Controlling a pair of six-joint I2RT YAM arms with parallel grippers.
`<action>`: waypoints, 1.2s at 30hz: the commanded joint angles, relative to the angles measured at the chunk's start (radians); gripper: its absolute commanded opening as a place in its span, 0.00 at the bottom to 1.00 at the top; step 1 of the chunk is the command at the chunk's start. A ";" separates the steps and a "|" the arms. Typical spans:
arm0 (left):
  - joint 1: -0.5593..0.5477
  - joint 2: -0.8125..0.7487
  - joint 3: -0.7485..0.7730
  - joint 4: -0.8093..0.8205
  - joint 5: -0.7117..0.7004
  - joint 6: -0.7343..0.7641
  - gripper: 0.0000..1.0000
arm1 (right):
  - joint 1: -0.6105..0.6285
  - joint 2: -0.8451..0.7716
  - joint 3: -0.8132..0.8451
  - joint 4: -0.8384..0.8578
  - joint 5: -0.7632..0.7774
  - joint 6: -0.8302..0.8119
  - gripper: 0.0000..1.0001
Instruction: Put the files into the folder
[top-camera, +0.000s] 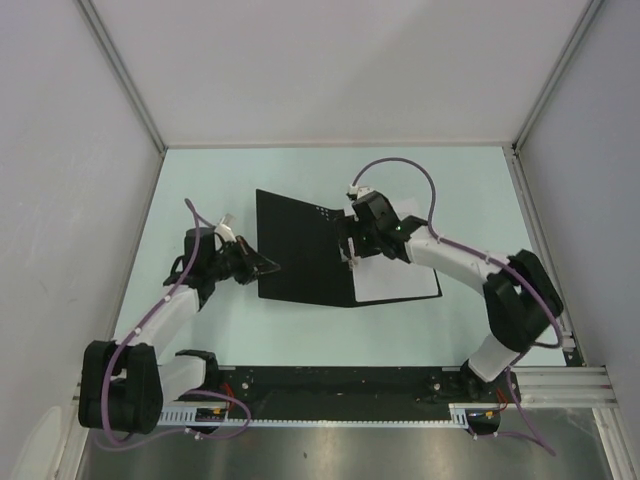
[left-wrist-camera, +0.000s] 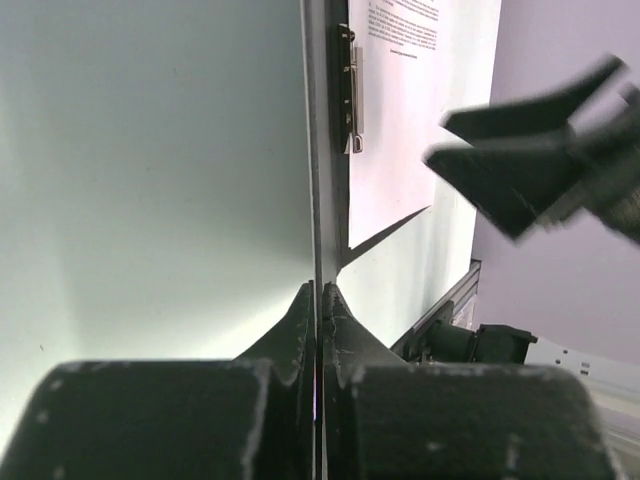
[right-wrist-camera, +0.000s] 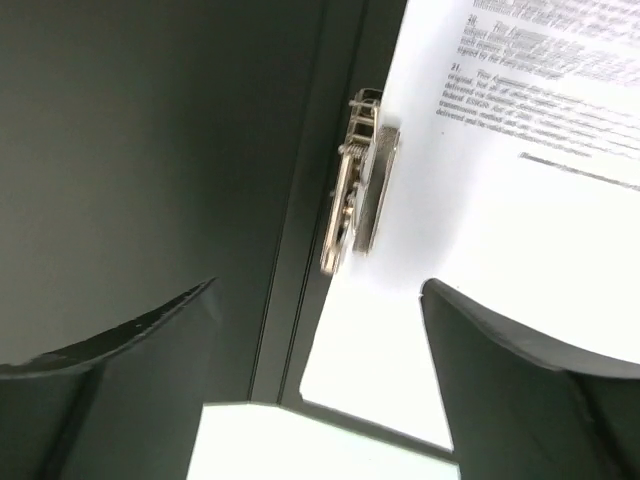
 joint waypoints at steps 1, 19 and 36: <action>-0.002 -0.070 0.070 -0.055 -0.011 -0.038 0.00 | 0.169 -0.195 -0.135 0.062 0.192 -0.106 0.88; -0.005 -0.202 0.145 -0.225 -0.086 -0.153 0.00 | 0.729 -0.045 -0.330 0.761 0.842 -0.385 0.97; -0.004 -0.273 0.375 -0.438 -0.313 0.083 0.98 | 0.450 -0.095 -0.359 0.792 0.344 -0.056 0.00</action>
